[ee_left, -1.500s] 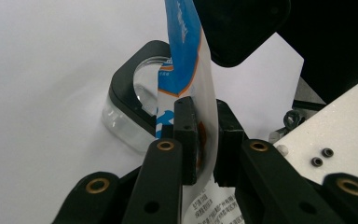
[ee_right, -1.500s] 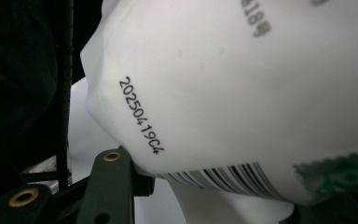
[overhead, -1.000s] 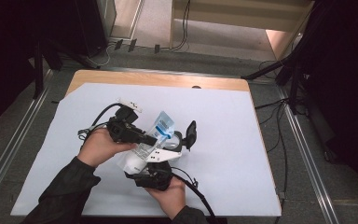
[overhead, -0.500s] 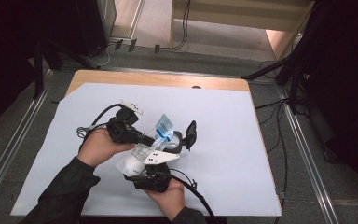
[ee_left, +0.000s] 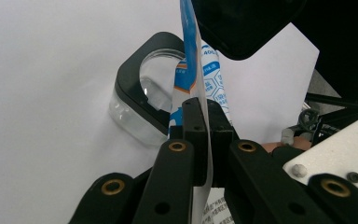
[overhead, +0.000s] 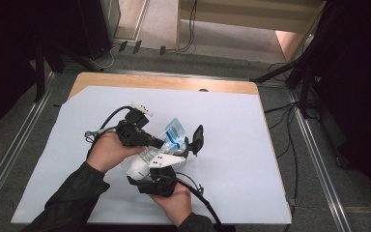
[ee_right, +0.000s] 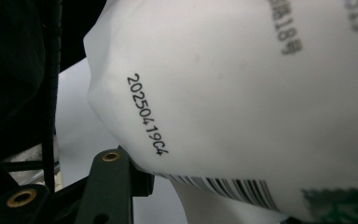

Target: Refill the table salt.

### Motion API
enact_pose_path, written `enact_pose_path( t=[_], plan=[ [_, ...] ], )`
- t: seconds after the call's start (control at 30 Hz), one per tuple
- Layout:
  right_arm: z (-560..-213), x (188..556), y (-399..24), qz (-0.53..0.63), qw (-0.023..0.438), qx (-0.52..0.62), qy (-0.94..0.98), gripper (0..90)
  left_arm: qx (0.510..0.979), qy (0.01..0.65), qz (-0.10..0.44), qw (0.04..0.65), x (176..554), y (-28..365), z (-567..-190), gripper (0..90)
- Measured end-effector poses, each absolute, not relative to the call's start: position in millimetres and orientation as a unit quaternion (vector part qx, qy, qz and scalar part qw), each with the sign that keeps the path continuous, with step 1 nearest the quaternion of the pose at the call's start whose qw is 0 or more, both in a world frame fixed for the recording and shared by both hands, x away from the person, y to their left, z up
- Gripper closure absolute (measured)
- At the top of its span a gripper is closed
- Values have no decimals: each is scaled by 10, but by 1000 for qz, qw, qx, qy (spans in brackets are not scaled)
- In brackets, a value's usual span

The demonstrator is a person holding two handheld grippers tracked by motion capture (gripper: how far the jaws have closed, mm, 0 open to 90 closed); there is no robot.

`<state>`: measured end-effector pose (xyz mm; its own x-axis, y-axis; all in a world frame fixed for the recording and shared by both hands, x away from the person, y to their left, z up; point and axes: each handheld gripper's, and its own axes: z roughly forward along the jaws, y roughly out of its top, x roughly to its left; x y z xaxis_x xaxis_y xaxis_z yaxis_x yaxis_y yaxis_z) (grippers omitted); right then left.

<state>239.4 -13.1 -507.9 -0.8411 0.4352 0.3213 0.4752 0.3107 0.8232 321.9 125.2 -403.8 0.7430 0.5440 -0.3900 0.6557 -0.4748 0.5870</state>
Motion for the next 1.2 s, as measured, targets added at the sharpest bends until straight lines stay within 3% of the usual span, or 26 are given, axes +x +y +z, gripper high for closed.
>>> enact_pose_path(
  t=[0.33, 0.57, 0.97, 1.07, 1.2],
  plan=[
    [-5044, 2414, -148, -541, 57, -294, -786, 556, 852, 354, -82, 376, 3262, 1233, -4041, 900],
    [-5036, 2431, -177, -551, 70, -299, -776, 562, 849, 352, -96, 383, 3284, 1242, -4040, 842],
    [-5021, 2430, -208, -557, 64, -302, -771, 565, 851, 348, -108, 378, 3245, 1317, -4007, 768],
    [-5025, 2436, -218, -557, 66, -307, -769, 564, 853, 350, -107, 372, 3226, 1361, -3999, 781],
    [-5029, 2427, -206, -550, 58, -299, -777, 562, 860, 343, -98, 364, 3201, 1370, -4002, 870]
  ],
)
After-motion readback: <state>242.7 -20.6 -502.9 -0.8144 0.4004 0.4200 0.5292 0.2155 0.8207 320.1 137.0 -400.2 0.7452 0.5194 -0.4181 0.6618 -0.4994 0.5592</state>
